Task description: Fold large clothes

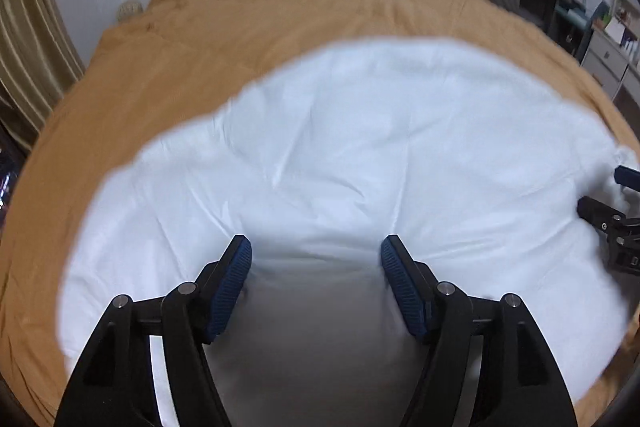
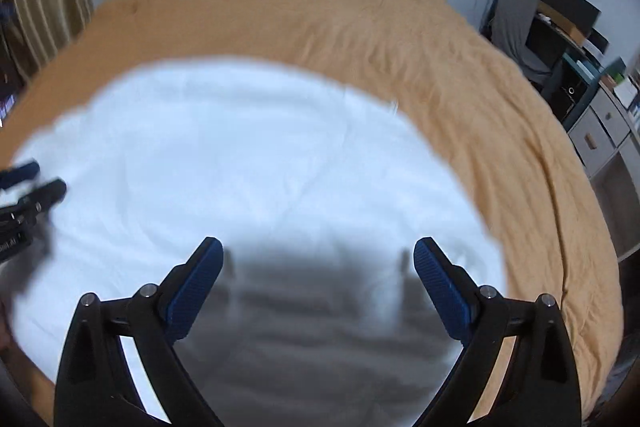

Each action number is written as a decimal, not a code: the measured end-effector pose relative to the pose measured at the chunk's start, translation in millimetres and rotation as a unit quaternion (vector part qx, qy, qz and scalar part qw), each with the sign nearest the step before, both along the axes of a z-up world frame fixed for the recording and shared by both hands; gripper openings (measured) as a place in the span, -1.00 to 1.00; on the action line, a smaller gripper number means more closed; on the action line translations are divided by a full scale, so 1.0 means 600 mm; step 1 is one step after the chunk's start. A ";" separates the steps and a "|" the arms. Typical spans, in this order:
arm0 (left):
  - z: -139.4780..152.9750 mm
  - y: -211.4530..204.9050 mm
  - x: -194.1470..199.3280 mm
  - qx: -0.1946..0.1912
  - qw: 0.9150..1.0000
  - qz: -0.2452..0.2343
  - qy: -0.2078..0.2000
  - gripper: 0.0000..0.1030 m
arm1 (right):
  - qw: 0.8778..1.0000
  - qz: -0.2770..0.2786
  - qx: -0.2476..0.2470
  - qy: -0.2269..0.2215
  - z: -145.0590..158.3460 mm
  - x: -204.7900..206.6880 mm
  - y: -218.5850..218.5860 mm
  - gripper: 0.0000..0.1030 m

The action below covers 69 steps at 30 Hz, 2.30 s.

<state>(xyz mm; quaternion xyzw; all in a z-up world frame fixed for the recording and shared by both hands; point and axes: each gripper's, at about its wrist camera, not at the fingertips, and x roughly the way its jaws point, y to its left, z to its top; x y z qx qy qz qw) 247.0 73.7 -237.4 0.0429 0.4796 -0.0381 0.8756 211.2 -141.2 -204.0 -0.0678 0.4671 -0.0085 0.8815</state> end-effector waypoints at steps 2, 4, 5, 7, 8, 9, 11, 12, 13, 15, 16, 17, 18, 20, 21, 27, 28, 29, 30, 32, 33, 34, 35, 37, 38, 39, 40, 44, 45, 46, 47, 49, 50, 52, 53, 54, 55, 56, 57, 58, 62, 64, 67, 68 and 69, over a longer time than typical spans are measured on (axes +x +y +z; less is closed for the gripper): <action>-0.002 0.031 -0.008 -0.023 1.000 0.018 -0.007 0.35 | 0.999 -0.018 0.040 0.014 -0.046 -0.004 -0.037 0.89; 0.000 0.060 -0.014 -0.018 0.999 0.039 -0.007 0.35 | 0.997 -0.033 0.064 0.002 -0.052 -0.014 -0.068 0.89; -0.001 0.073 -0.016 -0.011 0.999 0.045 -0.009 0.35 | 0.998 -0.035 0.055 0.002 -0.051 -0.019 -0.073 0.89; -0.004 0.102 -0.023 -0.005 0.998 0.058 -0.013 0.35 | 0.999 -0.036 0.032 -0.001 -0.049 -0.027 -0.080 0.89; -0.001 0.114 -0.028 -0.001 0.997 0.070 -0.015 0.35 | 0.999 -0.037 0.033 0.000 -0.050 -0.030 -0.079 0.89; 0.004 0.124 -0.037 0.008 0.996 0.086 -0.018 0.35 | 0.998 -0.043 0.037 0.001 -0.049 -0.033 -0.080 0.89; 0.022 0.137 -0.065 0.002 0.993 0.111 -0.034 0.32 | 0.998 -0.061 0.014 -0.008 -0.030 -0.046 -0.060 0.87; 0.033 0.138 -0.084 -0.013 0.993 0.111 -0.047 0.32 | 0.998 -0.057 0.005 -0.021 -0.014 -0.062 -0.038 0.86; 0.042 0.136 -0.101 -0.023 0.992 0.107 -0.058 0.32 | 0.998 -0.041 0.003 -0.043 0.004 -0.083 -0.020 0.86; 0.040 0.124 -0.130 -0.028 0.993 0.095 -0.069 0.34 | 0.996 -0.003 0.002 -0.088 0.035 -0.120 0.023 0.87; 0.027 0.121 -0.139 -0.024 0.993 0.094 -0.065 0.37 | 0.995 0.011 -0.001 -0.101 0.040 -0.132 0.040 0.87; 0.012 0.122 -0.145 -0.019 0.993 0.094 -0.064 0.38 | 0.994 0.025 -0.002 -0.109 0.037 -0.143 0.057 0.87; 0.000 0.125 -0.152 -0.013 0.993 0.090 -0.072 0.42 | 0.994 0.033 -0.009 -0.107 0.023 -0.145 0.067 0.87; -0.006 0.138 -0.151 0.002 0.992 0.095 -0.084 0.61 | 0.996 0.043 -0.015 -0.071 -0.033 -0.137 0.068 0.89; -0.007 0.150 -0.149 0.006 0.991 0.108 -0.081 0.61 | 0.996 0.043 0.000 -0.072 -0.052 -0.135 0.051 0.99; 0.005 0.235 -0.152 -0.032 0.973 0.220 -0.063 0.58 | 0.997 -0.011 0.047 -0.055 -0.036 -0.125 -0.021 0.93; 0.014 0.230 -0.155 -0.041 0.973 0.216 -0.072 0.58 | 0.997 -0.015 0.042 -0.068 -0.019 -0.136 -0.017 0.86; 0.027 0.217 -0.163 -0.046 0.976 0.195 -0.084 0.59 | 0.995 -0.007 0.040 -0.088 0.001 -0.146 -0.008 0.86; 0.033 0.203 -0.161 -0.039 0.980 0.175 -0.090 0.59 | 0.993 0.006 0.041 -0.108 0.021 -0.164 0.012 0.86; 0.026 0.184 -0.153 -0.021 0.983 0.165 -0.076 0.61 | 0.989 0.045 0.053 -0.130 0.050 -0.185 0.051 0.86; 0.011 0.186 -0.145 -0.018 0.984 0.169 -0.059 0.62 | 0.988 0.065 0.062 -0.130 0.056 -0.183 0.067 0.86; -0.001 0.190 -0.142 -0.022 0.983 0.175 -0.051 0.65 | 0.987 0.077 0.063 -0.126 0.053 -0.173 0.081 0.86; -0.009 0.197 -0.141 -0.026 0.982 0.179 -0.051 0.80 | 0.988 0.086 0.051 -0.114 0.038 -0.163 0.096 0.86; -0.011 0.223 -0.135 -0.037 0.979 0.196 -0.046 0.94 | 0.994 0.087 0.010 -0.063 -0.030 -0.145 0.112 0.94; -0.009 0.240 -0.140 -0.048 0.975 0.212 -0.044 0.94 | 0.995 0.083 0.021 -0.053 -0.059 -0.136 0.101 1.00; -0.008 0.265 -0.142 -0.062 0.969 0.236 -0.041 0.94 | 0.994 0.080 0.038 -0.060 -0.069 -0.137 0.087 0.99; -0.009 0.293 -0.144 -0.082 0.961 0.261 -0.034 0.94 | 0.994 0.078 0.046 -0.058 -0.069 -0.133 0.079 0.99; -0.037 0.377 -0.165 -0.269 0.919 0.287 -0.009 0.92 | 0.994 0.077 0.058 -0.047 -0.069 -0.119 0.071 0.99; -0.045 0.384 -0.177 -0.317 0.906 0.282 -0.013 0.92 | 0.994 0.077 0.059 -0.049 -0.071 -0.124 0.069 0.99; -0.051 0.385 -0.188 -0.344 0.898 0.275 -0.014 0.92 | 0.994 0.077 0.059 -0.050 -0.073 -0.123 0.070 0.99; -0.055 0.385 -0.194 -0.362 0.893 0.268 -0.015 0.92 | 0.994 0.077 0.058 -0.050 -0.073 -0.124 0.070 0.99; -0.056 0.379 -0.197 -0.371 0.894 0.251 -0.022 0.92 | 0.994 0.077 0.058 -0.049 -0.076 -0.122 0.070 0.99; -0.058 0.374 -0.197 -0.375 0.894 0.243 -0.020 0.92 | 0.994 0.076 0.058 -0.049 -0.076 -0.123 0.069 0.99; -0.061 0.361 -0.186 -0.389 0.893 0.225 -0.014 0.92 | 0.994 0.075 0.057 -0.049 -0.076 -0.132 0.073 0.99; -0.064 0.351 -0.176 -0.392 0.894 0.216 -0.007 0.92 | 0.994 0.075 0.056 -0.050 -0.076 -0.131 0.073 0.99; -0.065 0.346 -0.169 -0.393 0.896 0.209 -0.002 0.92 | 0.994 0.075 0.055 -0.050 -0.077 -0.129 0.074 0.99; -0.066 0.334 -0.159 -0.386 0.900 0.203 0.002 0.92 | 0.994 0.075 0.055 -0.049 -0.077 -0.130 0.074 0.99; -0.068 0.323 -0.140 -0.372 0.907 0.196 0.007 0.93 | 0.994 0.075 0.054 -0.049 -0.077 -0.130 0.074 0.99; -0.072 0.315 -0.125 -0.362 0.912 0.195 0.012 0.96 | 0.995 0.075 0.054 -0.049 -0.078 -0.129 0.074 0.99; -0.075 0.309 -0.123 -0.355 0.913 0.201 0.019 0.99 | 0.995 0.075 0.054 -0.049 -0.078 -0.128 0.075 0.99; -0.080 0.300 -0.109 -0.342 0.915 0.215 0.021 0.99 | 0.995 0.075 0.055 -0.047 -0.078 -0.129 0.074 0.99; -0.078 0.303 -0.101 -0.331 0.917 0.224 0.004 0.73 | 0.995 0.074 0.056 -0.047 -0.077 -0.129 0.073 0.99; -0.070 0.310 -0.102 -0.331 0.915 0.231 -0.007 0.02 | 0.995 0.065 0.058 -0.053 -0.060 -0.136 0.071 0.91; -0.066 0.313 -0.105 -0.336 0.914 0.226 -0.010 -0.04 | 0.995 0.056 0.055 -0.060 -0.043 -0.144 0.070 0.78; -0.064 0.311 -0.110 -0.332 0.917 0.222 -0.008 -0.04 | 0.994 0.056 0.058 -0.071 -0.022 -0.155 0.072 0.54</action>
